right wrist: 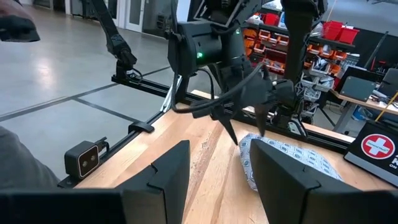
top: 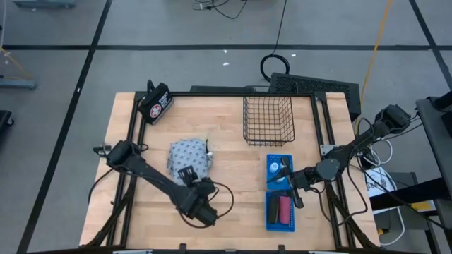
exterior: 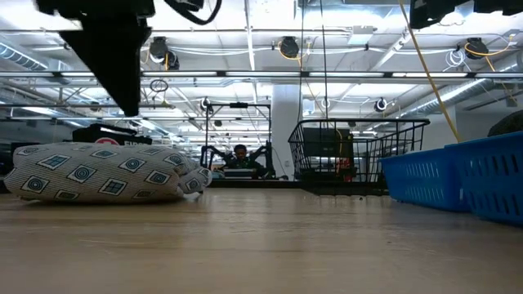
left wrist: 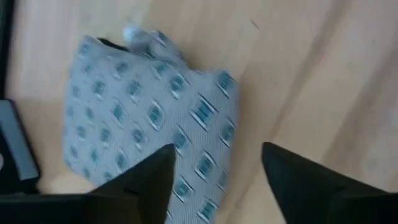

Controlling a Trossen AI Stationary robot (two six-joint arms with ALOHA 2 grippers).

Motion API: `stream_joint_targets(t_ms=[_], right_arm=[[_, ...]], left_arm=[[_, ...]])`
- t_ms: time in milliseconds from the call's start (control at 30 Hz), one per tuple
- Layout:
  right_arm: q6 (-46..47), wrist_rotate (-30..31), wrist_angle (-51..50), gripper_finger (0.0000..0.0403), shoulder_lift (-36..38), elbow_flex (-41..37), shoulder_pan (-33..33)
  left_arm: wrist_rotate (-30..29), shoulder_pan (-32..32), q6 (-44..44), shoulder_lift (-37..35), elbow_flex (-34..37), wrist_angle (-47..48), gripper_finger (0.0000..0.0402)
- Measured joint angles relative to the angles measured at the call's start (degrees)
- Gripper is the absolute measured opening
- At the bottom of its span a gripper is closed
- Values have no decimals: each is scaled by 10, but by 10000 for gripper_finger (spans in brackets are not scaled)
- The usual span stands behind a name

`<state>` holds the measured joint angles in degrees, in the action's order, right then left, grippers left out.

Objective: Pick & Place Medicine items
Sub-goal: Put the blue patient gown into the wire basket

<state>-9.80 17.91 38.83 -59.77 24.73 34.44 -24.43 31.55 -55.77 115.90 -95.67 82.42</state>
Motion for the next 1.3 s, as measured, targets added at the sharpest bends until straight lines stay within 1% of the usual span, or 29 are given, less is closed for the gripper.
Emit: stream_joint_targets(t_ms=[67, 100, 200, 367, 433, 533, 600, 667, 833, 967, 1133, 1300], right_arm=[[0, 0, 0, 155, 0, 0, 0], [0, 0, 0, 155, 0, 0, 0], [0, 0, 0, 155, 0, 0, 0], [-1, 0, 0, 155, 0, 0, 0], [0, 0, 0, 155, 0, 0, 0], [1, 0, 0, 155, 0, 0, 0], [1, 0, 0, 155, 0, 0, 0], [0, 0, 0, 155, 0, 0, 0], [-3, 0, -1, 155, 0, 0, 0], [-3, 0, 0, 155, 0, 0, 0], [-3, 0, 0, 155, 0, 0, 0], [-3, 0, -1, 155, 0, 0, 0]], left_arm=[[-25, -3, -13, 0, 0, -5, 273], [-28, -6, -20, 0, 0, -11, 284], [-10, -14, -35, 0, 0, -26, 309], [8, -36, -6, 0, 0, -81, 333], [42, -46, 10, 0, 0, -99, 338], [116, -59, 27, 6, 0, -90, 339], [142, -59, 28, 14, 0, -84, 339], [141, -52, 32, 26, 0, -84, 341], [112, -33, 75, 70, 0, -76, 340], [106, -28, 81, 110, 0, -14, 340], [109, -28, 50, 143, 2, 78, 340], [107, -28, 16, 136, -3, 75, 340]])
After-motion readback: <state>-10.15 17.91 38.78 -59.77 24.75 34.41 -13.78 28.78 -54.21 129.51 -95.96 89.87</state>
